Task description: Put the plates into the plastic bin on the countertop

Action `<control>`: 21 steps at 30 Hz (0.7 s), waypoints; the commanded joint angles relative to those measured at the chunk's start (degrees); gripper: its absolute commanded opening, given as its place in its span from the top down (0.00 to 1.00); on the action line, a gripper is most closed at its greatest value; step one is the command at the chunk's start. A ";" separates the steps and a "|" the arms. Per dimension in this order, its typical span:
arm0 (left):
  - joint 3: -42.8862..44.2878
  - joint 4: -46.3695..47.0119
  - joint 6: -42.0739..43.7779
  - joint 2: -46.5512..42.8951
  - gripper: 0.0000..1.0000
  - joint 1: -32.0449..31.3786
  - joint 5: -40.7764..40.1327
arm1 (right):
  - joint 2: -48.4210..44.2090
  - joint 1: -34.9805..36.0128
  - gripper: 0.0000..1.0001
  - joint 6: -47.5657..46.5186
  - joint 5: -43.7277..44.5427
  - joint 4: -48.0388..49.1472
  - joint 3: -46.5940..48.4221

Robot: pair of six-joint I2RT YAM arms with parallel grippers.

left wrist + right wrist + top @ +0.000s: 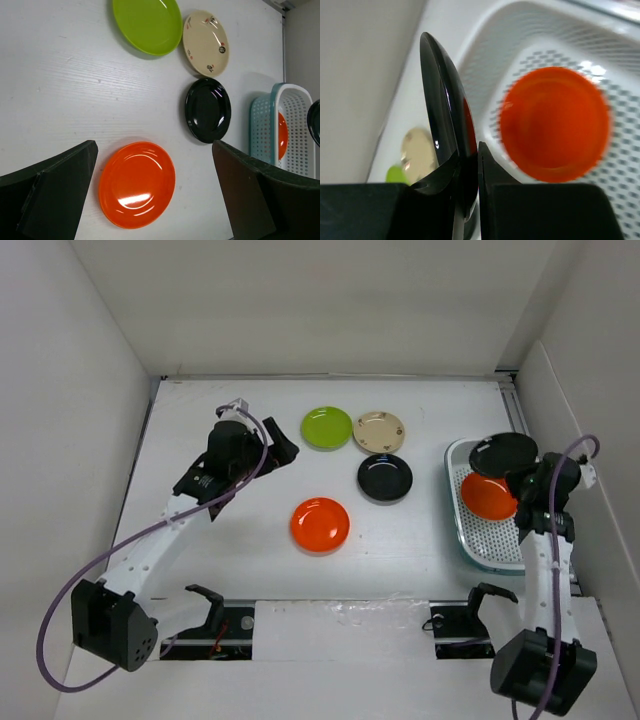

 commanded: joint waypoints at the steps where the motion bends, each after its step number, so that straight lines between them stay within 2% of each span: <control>1: -2.35 -1.89 -0.12 -1.69 0.00 -0.03 -3.75 | -1.68 -5.36 1.00 0.94 5.13 -6.77 -2.69; 5: -7.01 -0.84 -0.12 -3.79 0.00 -0.03 -1.99 | -2.83 -10.46 1.00 -0.29 5.14 -6.08 -6.29; 8: -10.26 -0.31 -0.12 -5.20 0.00 -0.03 -1.46 | -1.96 -11.18 1.00 -0.82 4.27 -3.27 -8.75; 13: -13.78 0.92 -0.12 -6.52 0.00 -0.03 1.26 | 1.66 -11.70 1.00 -1.35 -2.14 1.13 -9.46; 14: -14.48 0.92 -0.12 -7.05 0.00 -0.03 1.26 | 2.27 -11.70 0.96 -1.35 -3.20 1.92 -9.99; 15: -14.49 0.92 -0.12 -7.05 0.00 -0.03 1.26 | 2.27 -11.70 0.88 -1.88 -4.17 2.79 -9.99; 16: -15.10 0.92 -0.12 -7.57 0.00 -0.03 1.78 | 2.27 -11.70 0.75 -2.49 -5.40 2.80 -9.99; 17: -15.63 0.92 -0.12 -7.58 0.00 -0.03 1.79 | 1.75 -11.70 0.25 -2.50 -7.23 2.80 -9.99; 18: -15.63 0.92 -0.12 -8.10 0.00 -0.03 1.79 | 0.27 -11.70 0.01 -2.50 -7.86 2.80 -9.99; 21: -16.95 0.92 -0.73 -8.11 0.00 -0.03 2.32 | -2.90 -11.70 0.01 -2.50 -8.84 -0.16 -9.38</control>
